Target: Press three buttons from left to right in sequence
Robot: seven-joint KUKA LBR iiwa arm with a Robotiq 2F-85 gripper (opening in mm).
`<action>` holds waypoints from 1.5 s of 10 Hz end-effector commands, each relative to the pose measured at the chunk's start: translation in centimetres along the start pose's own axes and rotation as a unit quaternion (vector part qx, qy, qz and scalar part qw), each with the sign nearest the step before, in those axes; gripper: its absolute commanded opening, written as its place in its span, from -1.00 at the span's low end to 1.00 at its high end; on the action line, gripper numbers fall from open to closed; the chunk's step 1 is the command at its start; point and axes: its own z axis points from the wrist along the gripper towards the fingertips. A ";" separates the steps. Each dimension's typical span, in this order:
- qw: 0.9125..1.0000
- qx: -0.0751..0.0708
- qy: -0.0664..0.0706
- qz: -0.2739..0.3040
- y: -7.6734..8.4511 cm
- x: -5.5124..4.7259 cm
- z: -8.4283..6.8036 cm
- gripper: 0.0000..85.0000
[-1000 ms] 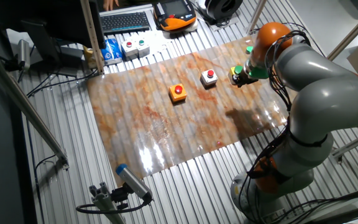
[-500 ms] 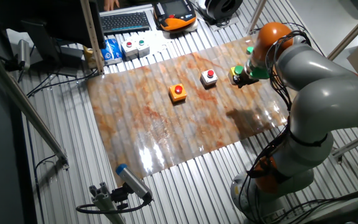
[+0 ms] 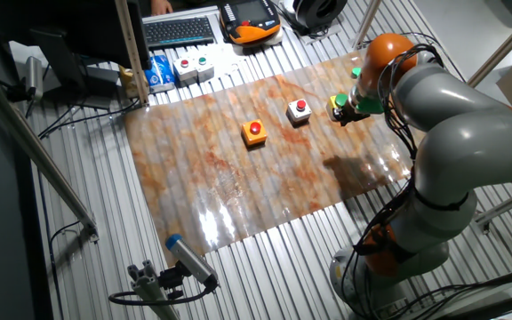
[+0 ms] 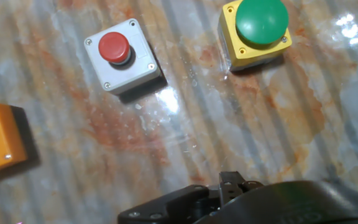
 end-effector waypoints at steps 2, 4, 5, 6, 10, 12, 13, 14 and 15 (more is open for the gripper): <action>1.000 -0.002 0.011 0.021 0.0 0.0 0.0 -1.00; 0.998 -0.009 0.020 0.059 0.0 0.0 0.0 -1.00; 0.997 -0.005 0.020 0.074 0.0 0.0 0.0 -1.00; 0.997 -0.001 0.018 0.073 0.0 0.0 0.0 -1.00; 0.999 0.008 0.008 0.041 0.0 0.0 0.0 -1.00; 0.999 0.000 0.015 0.041 0.0 0.0 0.0 -1.00; 0.999 0.000 0.016 0.043 0.0 0.0 0.0 -1.00; 0.999 -0.001 0.018 0.044 0.0 0.0 0.0 -1.00; 0.999 -0.005 0.021 0.043 0.0 0.0 0.0 -1.00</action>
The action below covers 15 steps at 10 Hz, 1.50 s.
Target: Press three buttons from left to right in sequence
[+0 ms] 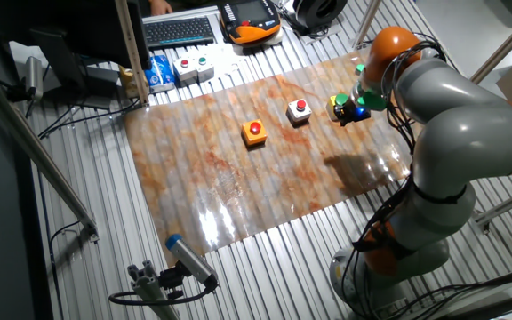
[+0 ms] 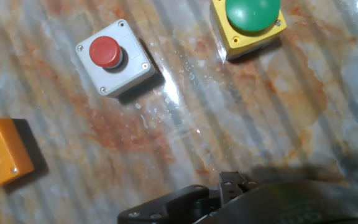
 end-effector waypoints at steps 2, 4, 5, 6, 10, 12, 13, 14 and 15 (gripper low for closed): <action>1.000 0.003 -0.003 -0.002 -0.2 0.0 0.1 -1.00; 1.000 0.011 -0.007 -0.002 -0.3 -0.1 0.0 -1.00; 1.000 0.013 -0.009 -0.002 -0.4 -0.2 0.0 -1.00; 1.000 0.013 -0.009 -0.004 -0.6 -0.5 -0.1 -1.00; 1.000 0.010 -0.003 -0.023 -2.4 -2.5 -1.2 -1.00; 0.999 0.009 -0.002 -0.031 -3.5 -3.7 -1.3 -1.00; 0.999 0.005 -0.001 -0.038 -4.1 -4.5 -1.1 -1.00; 0.999 0.004 -0.003 -0.045 -4.8 -5.4 -0.7 -1.00; 0.999 -0.001 -0.003 -0.053 -5.5 -6.2 -0.5 -1.00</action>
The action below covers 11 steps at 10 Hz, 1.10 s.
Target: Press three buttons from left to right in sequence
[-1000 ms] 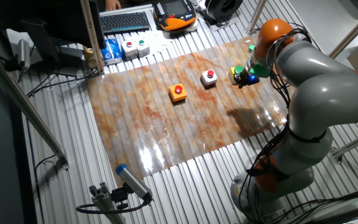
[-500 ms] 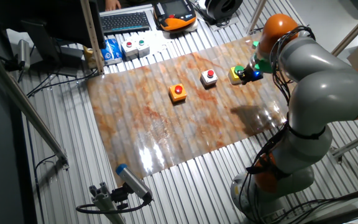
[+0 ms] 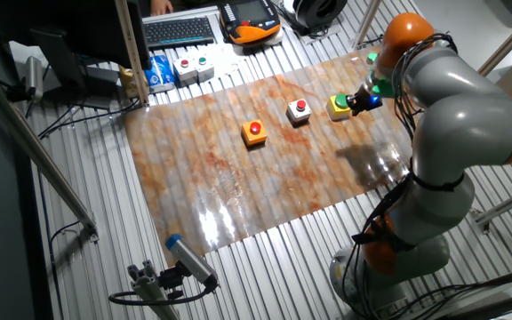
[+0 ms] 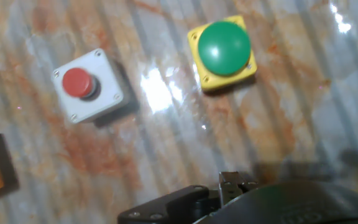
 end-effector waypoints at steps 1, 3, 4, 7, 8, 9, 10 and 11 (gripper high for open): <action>1.000 -0.004 0.000 -0.005 -0.6 -0.6 0.3 -1.00; 1.000 -0.008 -0.003 -0.006 -1.1 -1.4 0.6 -1.00; 1.000 -0.008 -0.003 -0.006 -1.2 -1.7 0.5 -1.00; 1.000 0.008 -0.004 0.011 -1.2 -2.6 0.7 -1.00; 1.000 0.017 0.000 0.013 -1.0 -2.9 0.7 -1.00; 1.000 0.022 0.005 0.006 -0.9 -3.3 0.7 -1.00; 1.000 0.018 0.015 -0.002 -1.1 -3.7 0.5 -1.00; 1.000 0.005 0.024 -0.005 -1.5 -4.2 0.3 -1.00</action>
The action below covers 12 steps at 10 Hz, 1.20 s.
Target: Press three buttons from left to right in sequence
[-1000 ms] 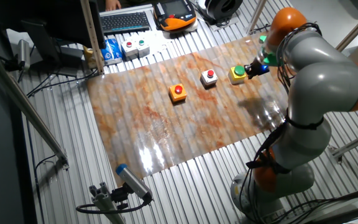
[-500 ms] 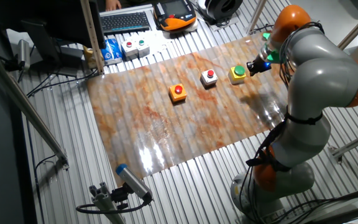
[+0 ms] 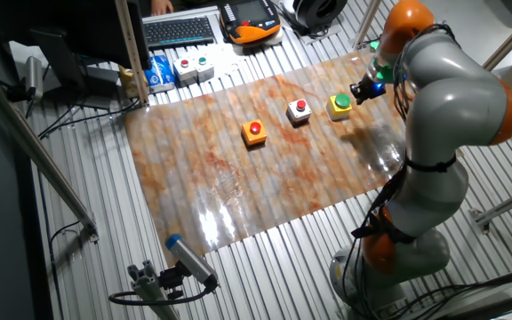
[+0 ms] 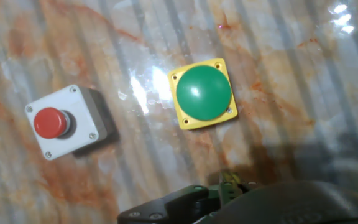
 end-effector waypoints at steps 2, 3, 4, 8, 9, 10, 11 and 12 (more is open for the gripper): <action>1.000 -0.003 -0.003 0.002 -0.3 -0.5 0.2 -1.00; 1.000 0.005 -0.010 0.004 -0.3 -0.5 0.5 -1.00; 1.000 0.013 -0.018 0.003 -0.3 -0.6 0.6 -1.00; 0.999 0.013 -0.029 0.003 -0.6 -0.9 1.1 -1.00; 0.999 0.012 -0.029 0.006 -0.6 -1.0 1.0 -1.00; 0.999 0.015 -0.030 0.013 -0.5 -1.2 0.8 -1.00; 0.999 0.013 -0.029 0.014 -0.5 -1.2 0.8 -1.00; 0.999 0.009 -0.028 0.016 -0.5 -1.2 0.9 -1.00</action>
